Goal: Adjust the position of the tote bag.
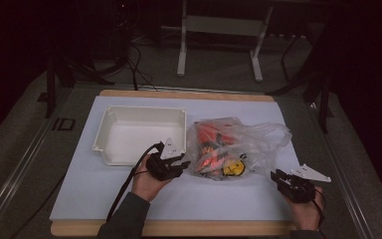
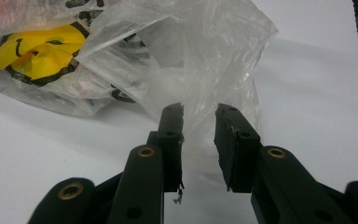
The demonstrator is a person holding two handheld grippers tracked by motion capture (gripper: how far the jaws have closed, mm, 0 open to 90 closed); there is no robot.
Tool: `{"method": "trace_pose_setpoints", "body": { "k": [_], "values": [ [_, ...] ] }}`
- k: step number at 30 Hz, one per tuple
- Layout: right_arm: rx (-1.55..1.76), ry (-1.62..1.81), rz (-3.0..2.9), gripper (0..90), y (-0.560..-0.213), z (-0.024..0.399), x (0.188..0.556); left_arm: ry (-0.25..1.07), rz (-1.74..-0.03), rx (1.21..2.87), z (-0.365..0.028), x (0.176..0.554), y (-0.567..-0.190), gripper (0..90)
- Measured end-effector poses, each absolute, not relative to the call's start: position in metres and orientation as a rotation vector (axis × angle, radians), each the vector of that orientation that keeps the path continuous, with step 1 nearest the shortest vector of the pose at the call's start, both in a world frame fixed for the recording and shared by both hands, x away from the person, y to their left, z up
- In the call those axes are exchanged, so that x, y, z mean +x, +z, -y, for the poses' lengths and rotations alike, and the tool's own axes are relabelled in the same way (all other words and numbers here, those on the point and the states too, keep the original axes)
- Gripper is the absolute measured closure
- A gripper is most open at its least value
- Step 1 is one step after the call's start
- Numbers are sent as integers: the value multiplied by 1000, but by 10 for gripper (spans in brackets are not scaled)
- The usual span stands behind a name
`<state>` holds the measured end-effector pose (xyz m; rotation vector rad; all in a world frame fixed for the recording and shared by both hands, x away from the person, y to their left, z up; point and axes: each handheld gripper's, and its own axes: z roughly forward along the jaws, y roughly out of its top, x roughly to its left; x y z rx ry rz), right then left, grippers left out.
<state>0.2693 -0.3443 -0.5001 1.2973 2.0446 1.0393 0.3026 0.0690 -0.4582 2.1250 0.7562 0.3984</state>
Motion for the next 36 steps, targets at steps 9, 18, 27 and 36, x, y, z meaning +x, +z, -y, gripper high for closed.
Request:
{"method": "trace_pose_setpoints", "body": {
  "k": [9,18,27,36],
  "values": [
    [1292,1042,-2045,715,-498,343,269,398,-714,2145,-48,315,-454,638],
    [1286,1047,-2045,707,-497,342,269,386,-689,2155,-30,326,-454,623],
    [1298,1071,-2010,598,-496,340,272,365,-703,2159,-22,334,-457,613],
    [1271,1097,-2000,542,-496,335,279,373,-649,2166,-2,340,-448,602]
  ]
}}
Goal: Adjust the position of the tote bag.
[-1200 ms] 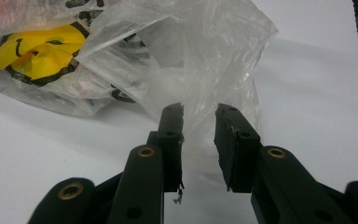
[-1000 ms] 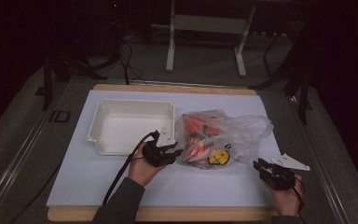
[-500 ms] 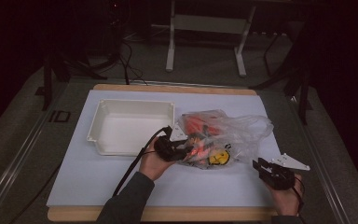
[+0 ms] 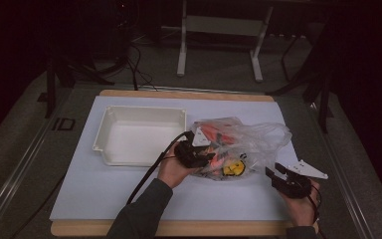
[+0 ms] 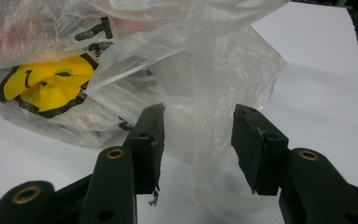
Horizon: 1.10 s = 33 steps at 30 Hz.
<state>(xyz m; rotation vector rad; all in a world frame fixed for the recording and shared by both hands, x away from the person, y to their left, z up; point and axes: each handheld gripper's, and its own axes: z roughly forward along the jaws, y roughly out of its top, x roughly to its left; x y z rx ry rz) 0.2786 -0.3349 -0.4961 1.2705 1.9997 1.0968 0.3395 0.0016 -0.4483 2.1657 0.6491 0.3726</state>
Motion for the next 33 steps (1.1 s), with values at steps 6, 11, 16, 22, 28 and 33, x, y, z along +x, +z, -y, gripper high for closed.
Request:
{"method": "trace_pose_setpoints", "body": {
  "k": [6,11,16,22,28,33],
  "values": [
    [1232,1083,-2008,583,-496,333,281,362,-634,2172,11,345,-451,597],
    [1201,1082,-2016,591,-495,331,283,361,-632,2187,21,351,-453,586],
    [1196,1065,-2018,573,-495,328,285,362,-630,2192,32,357,-453,569],
    [1210,1048,-2012,542,-494,327,286,367,-629,2201,40,364,-456,535],
    [1224,1050,-2005,526,-493,328,287,349,-627,2187,46,369,-457,498],
    [1229,1051,-1999,516,-492,328,288,332,-616,2197,53,372,-460,485]
  ]
}}
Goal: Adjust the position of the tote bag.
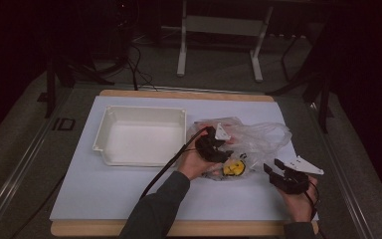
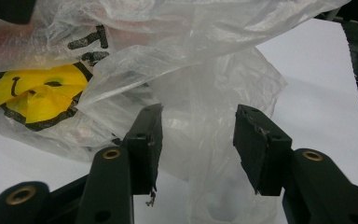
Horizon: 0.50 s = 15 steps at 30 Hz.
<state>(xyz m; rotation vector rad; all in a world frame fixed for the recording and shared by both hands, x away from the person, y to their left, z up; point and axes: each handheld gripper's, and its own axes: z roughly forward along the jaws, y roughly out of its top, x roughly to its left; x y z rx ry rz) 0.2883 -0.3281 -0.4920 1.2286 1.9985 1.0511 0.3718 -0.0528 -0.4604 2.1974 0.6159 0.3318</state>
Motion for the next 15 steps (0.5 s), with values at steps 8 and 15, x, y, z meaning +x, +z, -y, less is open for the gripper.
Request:
{"method": "trace_pose_setpoints", "body": {
  "k": [8,15],
  "values": [
    [1236,1049,-1995,509,-492,330,289,335,-617,2215,58,373,-461,584],
    [1242,1050,-1990,506,-491,332,289,343,-592,2232,59,371,-461,808]
  ]
}}
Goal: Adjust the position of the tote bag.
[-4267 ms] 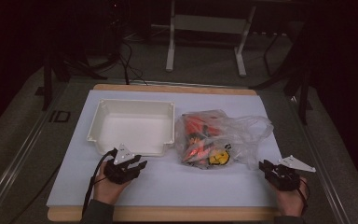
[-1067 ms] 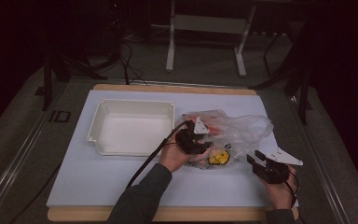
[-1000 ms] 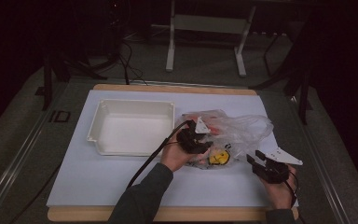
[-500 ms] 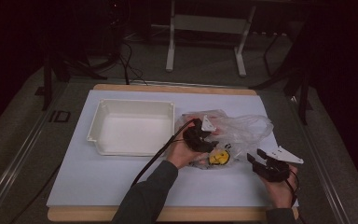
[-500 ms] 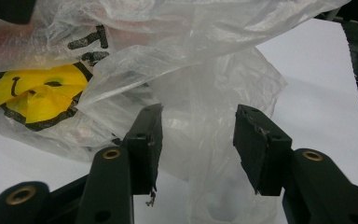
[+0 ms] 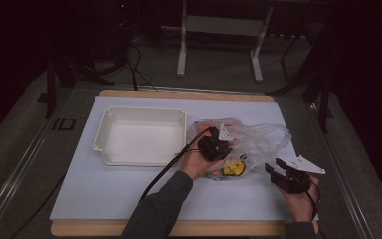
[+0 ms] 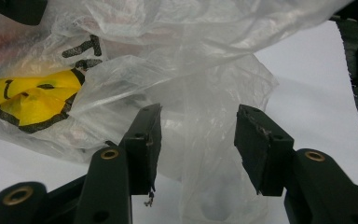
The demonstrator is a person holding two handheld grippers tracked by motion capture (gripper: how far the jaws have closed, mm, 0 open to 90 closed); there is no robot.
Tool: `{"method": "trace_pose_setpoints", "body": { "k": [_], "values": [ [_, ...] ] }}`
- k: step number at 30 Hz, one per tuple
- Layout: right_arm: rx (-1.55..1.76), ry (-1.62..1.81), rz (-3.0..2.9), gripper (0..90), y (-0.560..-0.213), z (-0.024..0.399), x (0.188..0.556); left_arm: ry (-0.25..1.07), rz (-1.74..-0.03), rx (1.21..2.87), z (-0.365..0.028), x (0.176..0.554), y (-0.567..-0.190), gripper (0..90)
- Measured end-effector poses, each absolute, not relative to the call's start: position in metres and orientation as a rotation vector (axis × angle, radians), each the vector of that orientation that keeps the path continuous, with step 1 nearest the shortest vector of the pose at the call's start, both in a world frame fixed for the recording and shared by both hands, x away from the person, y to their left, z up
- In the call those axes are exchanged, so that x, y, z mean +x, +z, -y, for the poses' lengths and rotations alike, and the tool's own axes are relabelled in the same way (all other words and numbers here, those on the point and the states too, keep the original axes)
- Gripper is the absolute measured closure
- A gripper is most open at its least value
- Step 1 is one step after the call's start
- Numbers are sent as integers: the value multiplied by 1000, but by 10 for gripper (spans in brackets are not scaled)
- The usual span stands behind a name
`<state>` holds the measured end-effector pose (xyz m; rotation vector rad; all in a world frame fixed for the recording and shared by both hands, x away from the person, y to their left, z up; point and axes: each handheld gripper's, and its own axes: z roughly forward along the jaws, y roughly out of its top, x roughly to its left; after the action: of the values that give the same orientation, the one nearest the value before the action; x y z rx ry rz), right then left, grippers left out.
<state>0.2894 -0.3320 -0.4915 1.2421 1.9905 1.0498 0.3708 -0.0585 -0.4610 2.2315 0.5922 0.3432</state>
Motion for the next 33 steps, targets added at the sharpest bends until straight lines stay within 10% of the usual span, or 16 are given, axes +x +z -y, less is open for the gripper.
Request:
{"method": "trace_pose_setpoints", "body": {
  "k": [33],
  "values": [
    [1271,1048,-1963,499,-491,340,292,352,-587,2189,49,355,-450,896]
  ]
}}
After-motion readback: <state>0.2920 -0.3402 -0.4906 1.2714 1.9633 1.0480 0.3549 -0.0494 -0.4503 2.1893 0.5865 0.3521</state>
